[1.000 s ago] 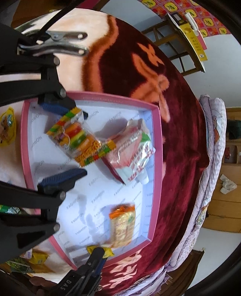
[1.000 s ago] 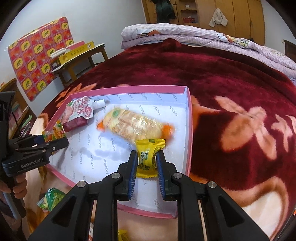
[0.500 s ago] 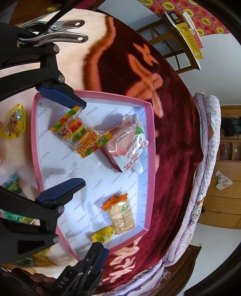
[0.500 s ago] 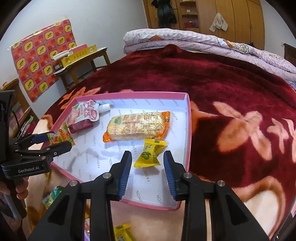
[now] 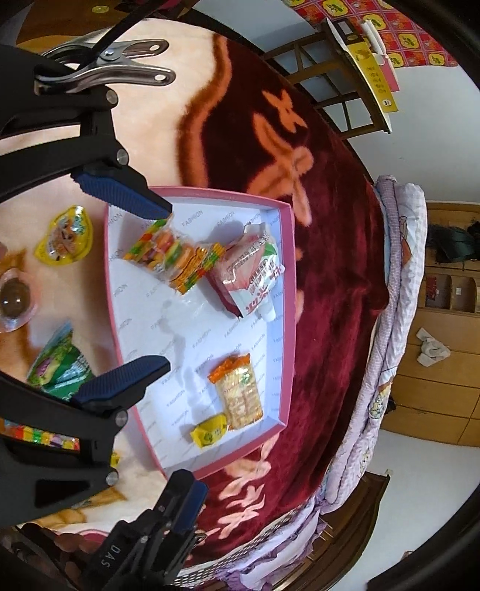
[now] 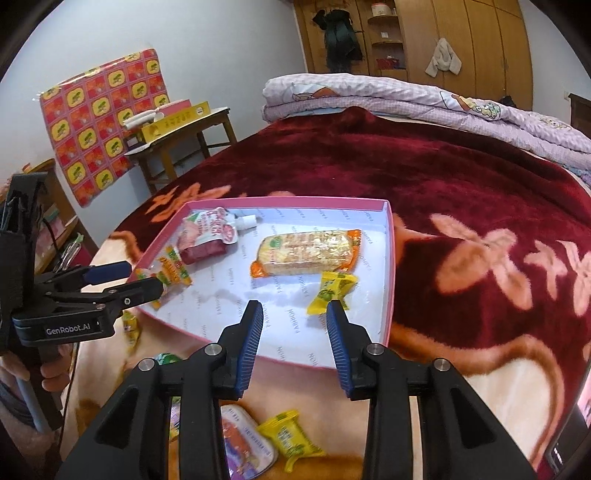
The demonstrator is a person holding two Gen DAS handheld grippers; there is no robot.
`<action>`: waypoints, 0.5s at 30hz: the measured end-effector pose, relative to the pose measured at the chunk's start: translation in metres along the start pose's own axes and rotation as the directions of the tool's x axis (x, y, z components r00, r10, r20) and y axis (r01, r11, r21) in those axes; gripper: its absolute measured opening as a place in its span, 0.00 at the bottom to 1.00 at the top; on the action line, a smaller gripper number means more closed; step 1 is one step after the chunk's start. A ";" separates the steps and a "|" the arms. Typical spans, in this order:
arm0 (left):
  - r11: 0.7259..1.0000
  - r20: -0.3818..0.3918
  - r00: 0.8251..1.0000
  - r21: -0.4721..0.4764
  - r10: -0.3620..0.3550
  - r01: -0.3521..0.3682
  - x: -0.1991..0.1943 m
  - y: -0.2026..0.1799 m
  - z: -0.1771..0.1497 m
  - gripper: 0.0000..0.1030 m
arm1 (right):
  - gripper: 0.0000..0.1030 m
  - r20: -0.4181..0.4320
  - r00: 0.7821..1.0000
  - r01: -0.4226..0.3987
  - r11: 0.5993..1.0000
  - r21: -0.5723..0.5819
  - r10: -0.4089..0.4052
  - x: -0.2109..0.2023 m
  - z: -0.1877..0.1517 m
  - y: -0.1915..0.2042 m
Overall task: Organize snacks
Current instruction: 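Withdraw both open grippers from the tray toward the snack pile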
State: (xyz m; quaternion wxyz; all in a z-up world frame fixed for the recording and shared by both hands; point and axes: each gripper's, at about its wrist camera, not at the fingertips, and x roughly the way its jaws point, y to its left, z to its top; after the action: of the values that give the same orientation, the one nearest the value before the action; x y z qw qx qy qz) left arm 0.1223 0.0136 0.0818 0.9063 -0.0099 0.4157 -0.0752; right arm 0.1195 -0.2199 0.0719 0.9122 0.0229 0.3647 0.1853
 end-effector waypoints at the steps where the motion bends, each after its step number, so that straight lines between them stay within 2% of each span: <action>1: 1.000 0.003 1.000 -0.002 -0.003 0.003 -0.002 0.000 -0.001 0.77 | 0.36 0.000 1.000 -0.001 1.000 -0.002 0.001 -0.002 -0.001 0.001; 15: 1.000 0.008 1.000 0.001 0.002 -0.002 -0.022 0.005 -0.018 0.77 | 0.36 -0.035 0.999 -0.018 1.000 0.006 0.018 -0.013 -0.021 0.016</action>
State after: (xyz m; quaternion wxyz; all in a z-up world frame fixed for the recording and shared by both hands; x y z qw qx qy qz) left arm 0.0950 0.0228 0.0864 0.9081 -0.0094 0.4120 -0.0747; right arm 0.0911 -0.2122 0.0676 0.9039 0.0253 0.3809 0.1929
